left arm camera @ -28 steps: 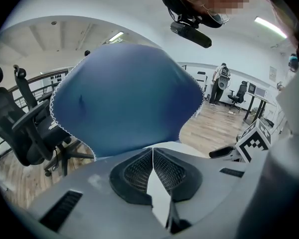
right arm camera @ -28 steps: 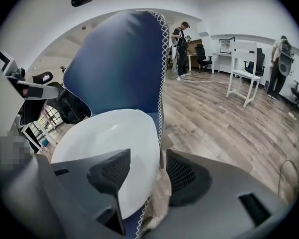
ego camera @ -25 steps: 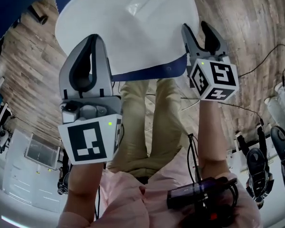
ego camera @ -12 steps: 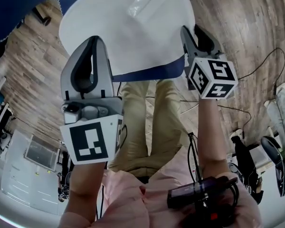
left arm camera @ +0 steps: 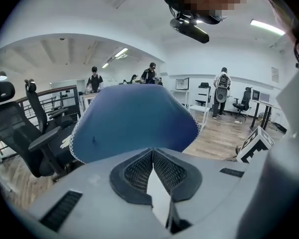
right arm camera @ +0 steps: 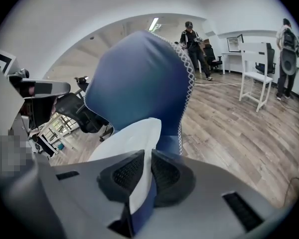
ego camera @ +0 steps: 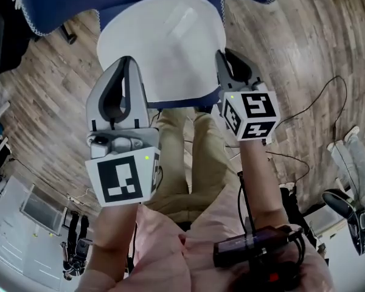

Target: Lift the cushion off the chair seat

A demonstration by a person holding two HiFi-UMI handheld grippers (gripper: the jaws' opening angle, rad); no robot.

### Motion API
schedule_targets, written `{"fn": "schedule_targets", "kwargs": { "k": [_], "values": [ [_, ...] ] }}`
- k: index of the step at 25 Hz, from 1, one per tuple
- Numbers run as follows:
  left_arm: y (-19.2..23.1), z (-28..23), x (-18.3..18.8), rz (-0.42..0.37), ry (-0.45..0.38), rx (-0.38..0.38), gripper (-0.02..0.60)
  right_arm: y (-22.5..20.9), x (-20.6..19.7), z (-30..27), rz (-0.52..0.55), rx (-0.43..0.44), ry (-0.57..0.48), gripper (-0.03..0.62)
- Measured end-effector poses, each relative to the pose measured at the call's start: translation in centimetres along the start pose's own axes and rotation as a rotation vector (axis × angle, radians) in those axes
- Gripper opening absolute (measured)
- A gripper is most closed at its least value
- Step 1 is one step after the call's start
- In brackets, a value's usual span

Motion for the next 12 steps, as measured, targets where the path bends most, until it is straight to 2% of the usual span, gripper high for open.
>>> {"fn": "schedule_targets", "kwargs": {
  "k": [12],
  "values": [
    [-4.1, 9.6, 8.3, -0.002, -0.196, 0.033, 0.015, 4.9, 9.3, 10.1, 0.162, 0.037, -0.171, 0.034]
  ]
}}
Point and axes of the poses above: the fingertips, and each gripper's own axes: z backward along the fingers, y to its left, x out of its top, the point moved 3 cm from there along z, backward along the fingers, and after that the axes turned 15 degrees about z, right-handed, at the moved point
